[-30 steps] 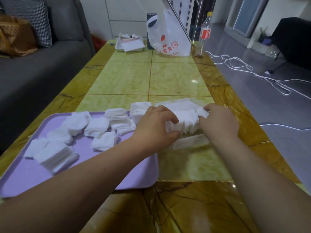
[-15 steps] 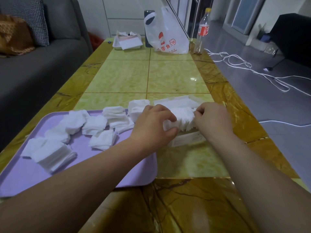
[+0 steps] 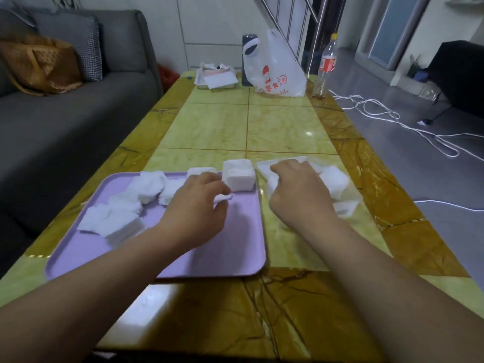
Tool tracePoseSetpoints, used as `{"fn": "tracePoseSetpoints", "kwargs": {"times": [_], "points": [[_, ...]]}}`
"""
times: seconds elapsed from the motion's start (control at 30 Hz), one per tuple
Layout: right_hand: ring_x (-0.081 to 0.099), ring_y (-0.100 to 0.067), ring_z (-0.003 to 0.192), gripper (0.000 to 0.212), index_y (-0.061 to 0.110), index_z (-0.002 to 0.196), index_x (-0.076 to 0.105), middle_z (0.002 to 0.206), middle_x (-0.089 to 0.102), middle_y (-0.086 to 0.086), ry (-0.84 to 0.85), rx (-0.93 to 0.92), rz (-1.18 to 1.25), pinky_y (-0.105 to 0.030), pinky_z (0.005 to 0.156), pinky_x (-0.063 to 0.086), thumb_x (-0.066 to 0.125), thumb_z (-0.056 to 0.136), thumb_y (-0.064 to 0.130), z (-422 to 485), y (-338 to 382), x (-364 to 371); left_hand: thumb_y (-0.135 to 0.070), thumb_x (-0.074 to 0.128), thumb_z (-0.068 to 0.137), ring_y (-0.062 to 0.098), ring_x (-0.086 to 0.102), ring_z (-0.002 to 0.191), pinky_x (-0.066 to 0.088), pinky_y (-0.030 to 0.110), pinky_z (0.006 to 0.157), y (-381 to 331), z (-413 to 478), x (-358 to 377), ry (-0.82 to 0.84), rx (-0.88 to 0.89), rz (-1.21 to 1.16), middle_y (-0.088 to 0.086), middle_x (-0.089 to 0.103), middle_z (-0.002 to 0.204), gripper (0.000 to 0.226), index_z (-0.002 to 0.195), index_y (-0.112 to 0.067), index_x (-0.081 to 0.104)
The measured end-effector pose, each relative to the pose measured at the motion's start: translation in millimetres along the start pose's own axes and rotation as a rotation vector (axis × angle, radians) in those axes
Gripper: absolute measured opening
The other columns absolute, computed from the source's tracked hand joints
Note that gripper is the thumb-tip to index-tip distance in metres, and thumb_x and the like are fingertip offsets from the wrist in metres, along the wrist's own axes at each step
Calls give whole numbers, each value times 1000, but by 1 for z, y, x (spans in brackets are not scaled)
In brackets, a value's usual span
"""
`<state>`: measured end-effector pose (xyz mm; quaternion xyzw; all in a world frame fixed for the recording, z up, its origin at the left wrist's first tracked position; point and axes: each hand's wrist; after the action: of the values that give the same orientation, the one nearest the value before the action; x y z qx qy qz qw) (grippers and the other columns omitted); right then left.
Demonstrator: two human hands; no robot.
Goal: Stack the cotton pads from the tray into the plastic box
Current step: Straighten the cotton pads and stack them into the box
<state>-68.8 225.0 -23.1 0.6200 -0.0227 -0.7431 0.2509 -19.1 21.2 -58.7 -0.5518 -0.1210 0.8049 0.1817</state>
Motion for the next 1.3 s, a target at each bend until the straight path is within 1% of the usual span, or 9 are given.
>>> {"fn": "tracePoseSetpoints", "kwargs": {"times": [0.07, 0.2, 0.4, 0.6, 0.73, 0.8, 0.93, 1.17, 1.3], "points": [[49, -23, 130, 49, 17, 134, 60, 136, 58, -1, 96, -90, 106, -35, 107, 42, 49, 88, 9, -9, 24, 14, -22, 61, 81, 42, 62, 101, 53, 48, 89, 18, -9, -13, 50, -69, 138, 7, 69, 117, 28, 105, -18, 76], [53, -25, 131, 47, 21, 138, 58, 142, 58, -3, 274, -176, 173, -41, 106, 47, 46, 93, 12, -21, 47, 48, -23, 51, 91, 37, 53, 114, 46, 44, 99, 38, -27, -21, 229, -164, 227, 4, 62, 132, 36, 122, -21, 68], [45, -19, 140, 45, 18, 146, 52, 152, 51, 0, 290, -237, 154, -30, 115, 34, 49, 101, 19, -22, 39, 65, -27, 39, 78, 29, 62, 100, 50, 38, 88, 36, -20, -19, 153, -111, 58, 1, 75, 103, 45, 103, -23, 76], [33, -19, 150, 51, 25, 152, 47, 163, 38, -1, 361, -366, 179, -32, 123, 24, 53, 102, 28, -22, 36, 77, -20, 60, 86, 26, 63, 93, 53, 41, 82, 54, -7, -21, 118, -209, 22, 0, 60, 100, 25, 106, -26, 72], [42, -26, 145, 53, 26, 146, 54, 157, 46, -8, 376, -392, 157, -41, 120, 33, 50, 95, 41, -26, 33, 79, -30, 69, 84, 21, 62, 87, 53, 35, 79, 61, -10, -21, 163, -259, 13, -5, 60, 93, 19, 103, -27, 70], [49, -23, 140, 46, 23, 138, 62, 149, 56, -7, 346, -374, 223, -35, 117, 37, 56, 94, 36, -27, 32, 79, -27, 72, 84, 15, 62, 77, 53, 32, 75, 60, -12, -19, 170, -257, -75, -7, 64, 83, 15, 98, -26, 69], [64, -9, 106, 27, 23, 119, 69, 114, 71, 6, 232, -276, 352, -26, 95, 49, 69, 93, 28, -25, 28, 76, -24, 76, 83, 2, 57, 70, 46, 19, 68, 51, -18, -12, 231, -197, -233, -8, 64, 86, 20, 101, -27, 69], [59, -14, 115, 60, 24, 144, 53, 120, 65, 7, 303, -264, 263, -33, 101, 47, 73, 89, 38, -26, 36, 66, -24, 79, 81, -2, 58, 72, 45, 10, 70, 44, -22, -12, 333, -194, -333, -13, 64, 98, 39, 118, -30, 67], [57, -6, 90, 60, 30, 142, 54, 102, 62, 15, 382, -236, 273, -25, 86, 47, 75, 86, 29, -24, 39, 59, -22, 78, 79, 0, 59, 72, 41, 8, 63, 40, -22, -17, 455, -206, -339, -13, 62, 93, 47, 123, -31, 63]]}}
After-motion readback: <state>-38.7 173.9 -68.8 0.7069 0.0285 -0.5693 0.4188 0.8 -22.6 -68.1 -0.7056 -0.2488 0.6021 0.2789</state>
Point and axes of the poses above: each hand's wrist, its own z-axis towards the middle knuckle, its own x-axis out of the palm, y = z × x
